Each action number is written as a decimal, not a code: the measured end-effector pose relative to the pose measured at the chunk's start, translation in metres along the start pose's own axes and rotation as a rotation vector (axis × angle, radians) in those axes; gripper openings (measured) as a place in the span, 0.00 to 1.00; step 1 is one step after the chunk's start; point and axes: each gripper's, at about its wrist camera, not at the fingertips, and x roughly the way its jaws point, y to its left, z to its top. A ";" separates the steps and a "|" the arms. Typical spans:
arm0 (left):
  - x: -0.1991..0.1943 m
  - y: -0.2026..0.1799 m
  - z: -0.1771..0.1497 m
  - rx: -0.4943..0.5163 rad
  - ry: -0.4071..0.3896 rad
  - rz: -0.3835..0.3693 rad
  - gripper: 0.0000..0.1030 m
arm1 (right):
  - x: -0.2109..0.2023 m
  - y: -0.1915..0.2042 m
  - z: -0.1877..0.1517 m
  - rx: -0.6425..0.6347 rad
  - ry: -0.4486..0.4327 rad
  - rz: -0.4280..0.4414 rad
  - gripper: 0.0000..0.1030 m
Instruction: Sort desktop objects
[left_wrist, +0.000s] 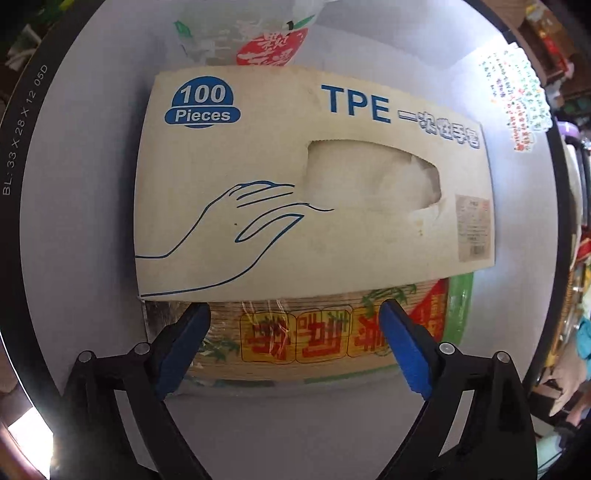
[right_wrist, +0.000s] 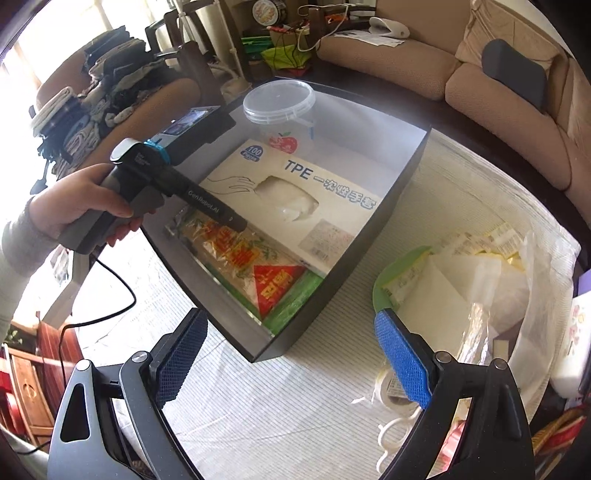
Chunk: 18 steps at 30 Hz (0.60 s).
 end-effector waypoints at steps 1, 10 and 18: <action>-0.003 0.002 -0.001 -0.011 -0.010 -0.007 0.88 | 0.002 -0.001 -0.002 0.005 -0.003 0.005 0.92; -0.040 0.012 -0.035 -0.058 -0.153 -0.106 0.89 | -0.014 -0.022 -0.030 0.107 -0.040 0.036 0.92; -0.107 -0.018 -0.134 0.001 -0.482 -0.148 0.94 | -0.073 -0.056 -0.096 0.264 -0.160 -0.036 0.92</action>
